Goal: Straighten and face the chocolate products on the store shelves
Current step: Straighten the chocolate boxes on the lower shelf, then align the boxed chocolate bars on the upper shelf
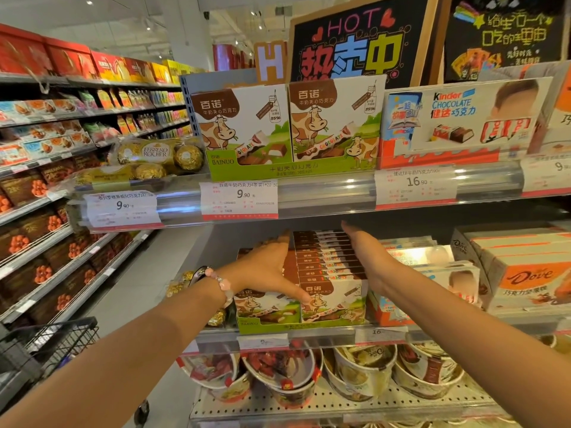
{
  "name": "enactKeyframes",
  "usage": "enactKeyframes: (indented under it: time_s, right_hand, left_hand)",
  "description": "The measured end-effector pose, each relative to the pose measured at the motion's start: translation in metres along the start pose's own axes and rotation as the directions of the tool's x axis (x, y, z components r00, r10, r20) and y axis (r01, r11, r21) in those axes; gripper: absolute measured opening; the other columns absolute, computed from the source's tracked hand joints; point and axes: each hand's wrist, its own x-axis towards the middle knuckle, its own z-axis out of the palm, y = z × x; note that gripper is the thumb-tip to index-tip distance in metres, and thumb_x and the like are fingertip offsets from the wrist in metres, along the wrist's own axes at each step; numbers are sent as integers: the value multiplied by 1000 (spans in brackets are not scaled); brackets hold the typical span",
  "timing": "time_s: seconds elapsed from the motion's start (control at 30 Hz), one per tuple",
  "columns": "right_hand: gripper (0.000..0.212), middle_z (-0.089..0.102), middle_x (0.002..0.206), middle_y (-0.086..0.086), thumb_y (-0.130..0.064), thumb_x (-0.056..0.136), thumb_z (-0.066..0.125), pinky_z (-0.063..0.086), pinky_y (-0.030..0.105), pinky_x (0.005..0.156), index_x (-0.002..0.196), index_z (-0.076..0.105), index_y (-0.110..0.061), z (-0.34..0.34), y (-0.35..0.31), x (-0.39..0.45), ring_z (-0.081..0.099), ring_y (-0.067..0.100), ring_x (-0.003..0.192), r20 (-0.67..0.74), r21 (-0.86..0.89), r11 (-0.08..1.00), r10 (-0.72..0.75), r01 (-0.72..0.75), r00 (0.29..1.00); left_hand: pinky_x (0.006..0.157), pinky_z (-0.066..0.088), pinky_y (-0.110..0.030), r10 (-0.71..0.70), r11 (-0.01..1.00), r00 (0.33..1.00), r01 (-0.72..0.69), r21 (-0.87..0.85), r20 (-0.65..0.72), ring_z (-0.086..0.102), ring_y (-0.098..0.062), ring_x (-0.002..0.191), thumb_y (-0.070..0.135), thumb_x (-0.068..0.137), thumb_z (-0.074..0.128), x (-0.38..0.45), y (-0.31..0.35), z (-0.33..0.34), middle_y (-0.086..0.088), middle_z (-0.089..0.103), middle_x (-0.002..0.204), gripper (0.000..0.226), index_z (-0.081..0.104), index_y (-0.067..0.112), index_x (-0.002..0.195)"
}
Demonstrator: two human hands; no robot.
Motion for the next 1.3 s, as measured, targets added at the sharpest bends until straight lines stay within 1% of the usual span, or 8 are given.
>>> enactKeyframes:
  time_s: [0.17,0.3,0.43,0.67,0.83,1.03,1.2,1.3]
  right_hand:
    - [20,68,108,6,-32,94,51,49,24,63,103,54,-16,11,-5,-8,65,13,80,109,-448,888,-58,102,992]
    - [55,40,146,8,-43,92,49,33,47,108,143,32,-28,6,-5,-10,35,31,135,265,-843,407,-256,353,930]
    - [58,17,156,3,-60,93,22,10,50,113,146,23,-36,6,2,-16,16,29,143,403,-907,-5,-305,421,863]
    - [56,16,157,2,-54,97,15,7,48,115,148,15,-30,12,6,-21,15,26,143,392,-919,-55,-240,391,888]
    - [42,47,140,9,-26,99,39,37,34,104,140,40,-13,-12,-15,-37,46,22,126,410,-754,331,-438,568,800]
    - [35,53,134,5,-12,93,51,33,14,90,128,54,-11,-101,-42,-32,49,17,121,405,-840,245,-309,483,861]
    - [52,55,110,-4,-48,71,75,47,32,85,106,59,-13,-148,-35,-26,54,17,102,460,-873,105,-144,476,876]
    - [70,55,118,-6,-45,65,80,47,31,90,123,51,-18,-173,-32,-19,55,17,107,487,-866,93,-67,492,871]
  left_hand:
    - [97,30,-21,-24,998,999,21,63,36,40,-15,125,71,52,74,-1,1,1,11,41,134,106,26,30,138]
    - [105,31,-33,-40,986,997,29,167,63,35,-18,129,81,47,66,-4,1,-5,3,34,144,119,21,26,142]
    - [107,25,-44,-97,952,994,76,296,58,31,-23,132,96,42,44,-16,-9,1,3,31,145,121,13,34,142]
    - [111,16,-51,-136,923,985,89,375,102,19,-25,140,102,35,28,-15,-10,6,2,18,154,133,0,34,145]
    - [96,33,-33,40,966,997,-22,259,-65,45,-19,122,94,51,38,-8,13,-6,4,47,132,102,35,33,133]
    - [92,42,-40,190,963,967,-149,225,-171,53,-20,105,51,80,59,22,81,14,0,60,112,41,58,23,110]
    - [77,50,-34,168,965,984,-153,215,-54,55,-13,91,59,69,69,54,114,33,5,59,105,58,58,21,110]
    - [64,46,-19,92,977,993,-105,187,76,53,0,79,62,57,76,75,130,42,17,57,94,59,52,30,100]
